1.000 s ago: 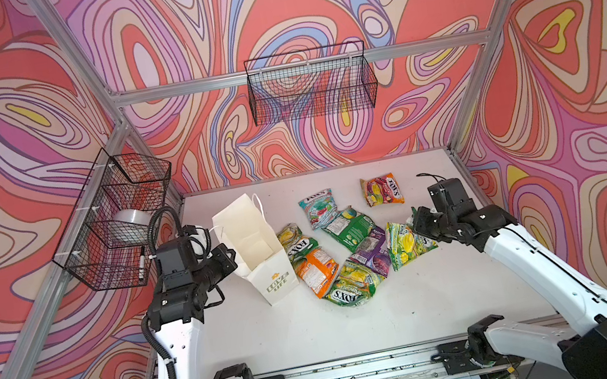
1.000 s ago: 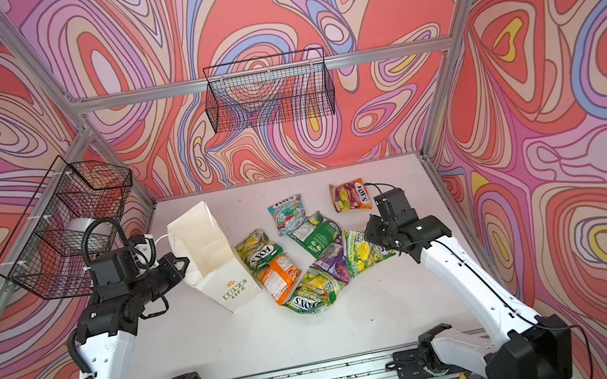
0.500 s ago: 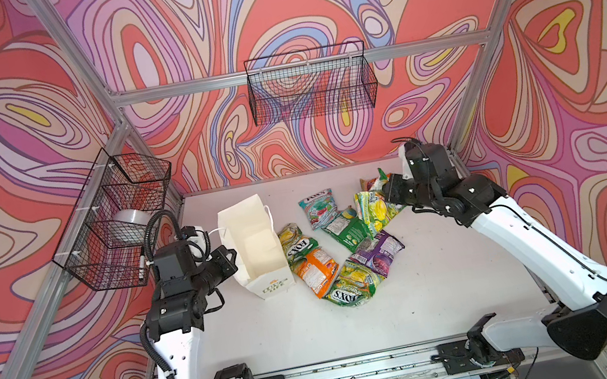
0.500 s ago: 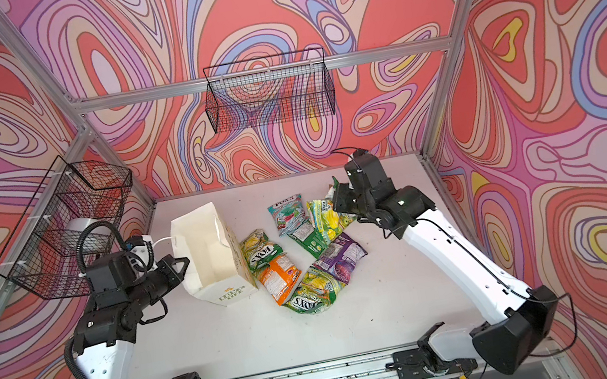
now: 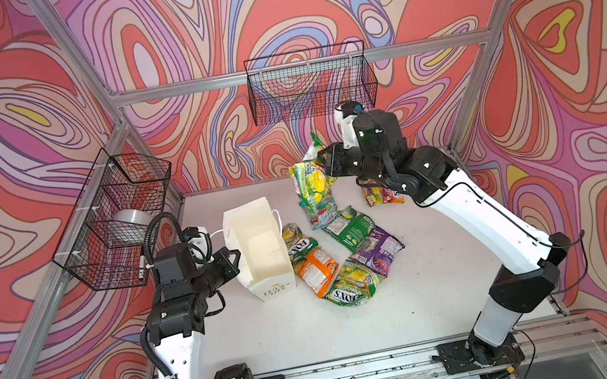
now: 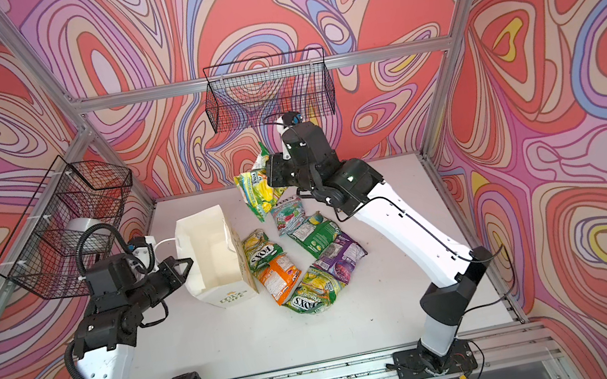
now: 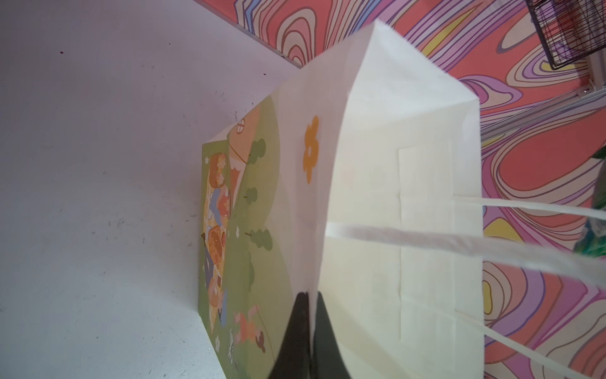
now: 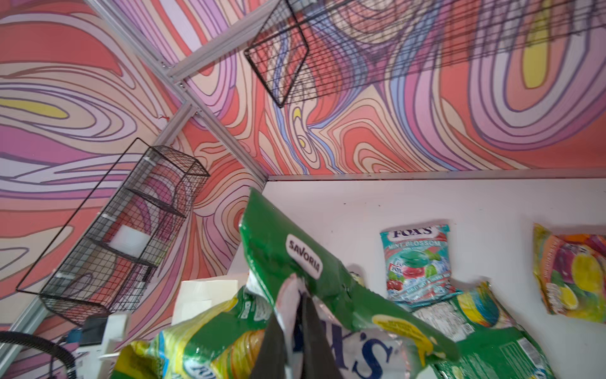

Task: Place the snacks into the paper bag
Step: 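Lower the green packet into the bag held by the left gripper and release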

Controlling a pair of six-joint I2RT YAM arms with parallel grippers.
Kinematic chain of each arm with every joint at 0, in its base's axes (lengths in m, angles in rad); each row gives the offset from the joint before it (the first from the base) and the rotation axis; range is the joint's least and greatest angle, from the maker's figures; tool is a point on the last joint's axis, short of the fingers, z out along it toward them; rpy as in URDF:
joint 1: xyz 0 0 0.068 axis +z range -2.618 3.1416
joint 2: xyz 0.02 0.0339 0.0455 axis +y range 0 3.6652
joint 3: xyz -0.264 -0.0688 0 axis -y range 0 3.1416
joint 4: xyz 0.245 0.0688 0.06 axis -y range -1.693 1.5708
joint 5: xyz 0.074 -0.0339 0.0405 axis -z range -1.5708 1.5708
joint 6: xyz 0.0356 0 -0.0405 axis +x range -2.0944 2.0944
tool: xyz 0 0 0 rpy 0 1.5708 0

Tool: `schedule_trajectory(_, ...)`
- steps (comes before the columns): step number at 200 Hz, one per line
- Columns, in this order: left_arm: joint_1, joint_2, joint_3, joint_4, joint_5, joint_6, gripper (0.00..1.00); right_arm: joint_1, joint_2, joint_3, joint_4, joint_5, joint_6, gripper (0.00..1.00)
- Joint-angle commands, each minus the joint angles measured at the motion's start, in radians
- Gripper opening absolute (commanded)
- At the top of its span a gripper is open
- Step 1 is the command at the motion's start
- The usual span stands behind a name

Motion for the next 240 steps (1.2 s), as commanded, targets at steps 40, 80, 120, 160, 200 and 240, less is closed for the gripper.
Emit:
schedule_trajectory(40, 0.001, -0.008, -0.004, 0.009, -0.019, -0.04, 0.0, 0.119, 0.205, 0.341, 0.052, -0.055, -0.016, 0.0)
schedule_trajectory(80, -0.01, 0.026, 0.026, -0.033, -0.048, -0.055, 0.0, 0.188, 0.267, 0.382, 0.127, -0.098, -0.001, 0.0)
schedule_trajectory(120, -0.066, 0.075, 0.12, -0.125, -0.068, -0.055, 0.0, 0.224, 0.318, 0.368, 0.186, -0.184, 0.034, 0.0)
schedule_trajectory(160, -0.066, 0.052, 0.137, -0.178, -0.079, -0.056, 0.0, 0.23, 0.295, 0.291, 0.234, -0.215, 0.036, 0.0)
schedule_trajectory(200, -0.066, 0.028, 0.12, -0.207, -0.097, -0.057, 0.0, 0.231, 0.261, 0.145, 0.253, -0.242, 0.018, 0.0)
schedule_trajectory(240, -0.066, 0.023, 0.111, -0.227, -0.098, -0.044, 0.0, 0.231, 0.254, 0.067, 0.207, -0.296, -0.037, 0.0)
